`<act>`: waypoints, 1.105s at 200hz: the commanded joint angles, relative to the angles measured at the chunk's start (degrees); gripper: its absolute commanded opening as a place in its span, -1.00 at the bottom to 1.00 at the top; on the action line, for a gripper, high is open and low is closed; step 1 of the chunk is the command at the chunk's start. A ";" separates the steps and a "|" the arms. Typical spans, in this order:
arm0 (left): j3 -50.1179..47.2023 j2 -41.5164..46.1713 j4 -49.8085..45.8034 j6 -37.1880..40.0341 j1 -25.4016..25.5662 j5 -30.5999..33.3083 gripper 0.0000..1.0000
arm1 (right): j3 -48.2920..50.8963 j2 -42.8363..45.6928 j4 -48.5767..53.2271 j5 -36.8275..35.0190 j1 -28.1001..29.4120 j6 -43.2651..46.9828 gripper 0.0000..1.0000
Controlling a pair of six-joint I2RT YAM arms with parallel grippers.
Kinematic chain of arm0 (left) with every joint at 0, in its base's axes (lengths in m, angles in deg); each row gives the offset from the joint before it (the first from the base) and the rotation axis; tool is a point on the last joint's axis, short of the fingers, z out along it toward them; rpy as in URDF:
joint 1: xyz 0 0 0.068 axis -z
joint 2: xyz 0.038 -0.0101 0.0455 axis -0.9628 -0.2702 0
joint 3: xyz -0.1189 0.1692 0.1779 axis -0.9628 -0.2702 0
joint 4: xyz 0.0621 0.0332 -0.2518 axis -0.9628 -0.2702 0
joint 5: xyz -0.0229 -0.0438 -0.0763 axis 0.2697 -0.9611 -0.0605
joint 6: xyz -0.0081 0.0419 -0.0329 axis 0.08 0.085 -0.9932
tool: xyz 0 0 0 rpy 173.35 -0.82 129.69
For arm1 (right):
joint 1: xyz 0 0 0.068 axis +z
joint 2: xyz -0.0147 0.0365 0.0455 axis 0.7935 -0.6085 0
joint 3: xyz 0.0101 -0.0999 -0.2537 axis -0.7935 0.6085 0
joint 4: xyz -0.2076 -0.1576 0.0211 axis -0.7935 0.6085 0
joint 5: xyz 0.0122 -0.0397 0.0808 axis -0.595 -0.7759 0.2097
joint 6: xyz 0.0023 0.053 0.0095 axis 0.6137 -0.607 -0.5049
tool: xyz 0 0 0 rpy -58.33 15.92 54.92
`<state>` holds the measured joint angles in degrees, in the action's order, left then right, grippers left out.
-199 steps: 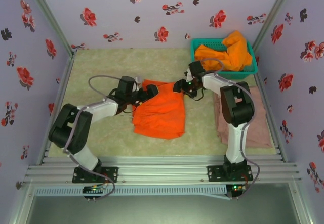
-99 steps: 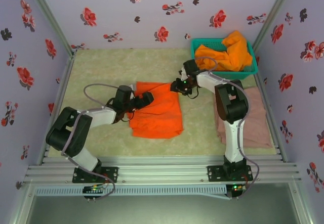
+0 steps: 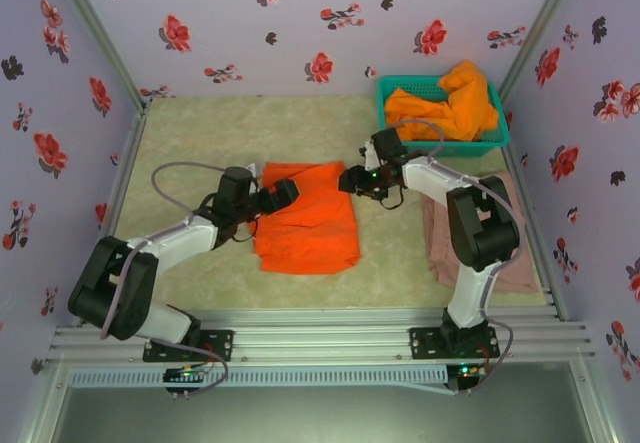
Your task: Fold and stack the shorts
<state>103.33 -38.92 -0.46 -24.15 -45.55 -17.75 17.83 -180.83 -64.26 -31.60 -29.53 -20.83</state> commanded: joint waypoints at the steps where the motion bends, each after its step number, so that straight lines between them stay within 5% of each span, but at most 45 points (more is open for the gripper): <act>1: -1.68 0.70 0.52 -1.70 1.75 -0.37 0.98 | 2.55 -0.28 -2.85 0.96 0.74 0.38 0.30; 126: -9.03 -6.70 7.19 -3.21 4.21 1.44 0.99 | 2.12 -5.47 -3.50 3.36 2.77 -0.53 0.47; 221: -9.56 -6.78 7.90 -3.30 4.21 1.35 0.98 | 3.46 -6.39 -11.20 7.81 4.78 -5.94 0.25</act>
<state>95.79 -43.46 10.86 -26.58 -41.49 -17.29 20.37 -185.42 -72.55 -26.18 -25.78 -24.69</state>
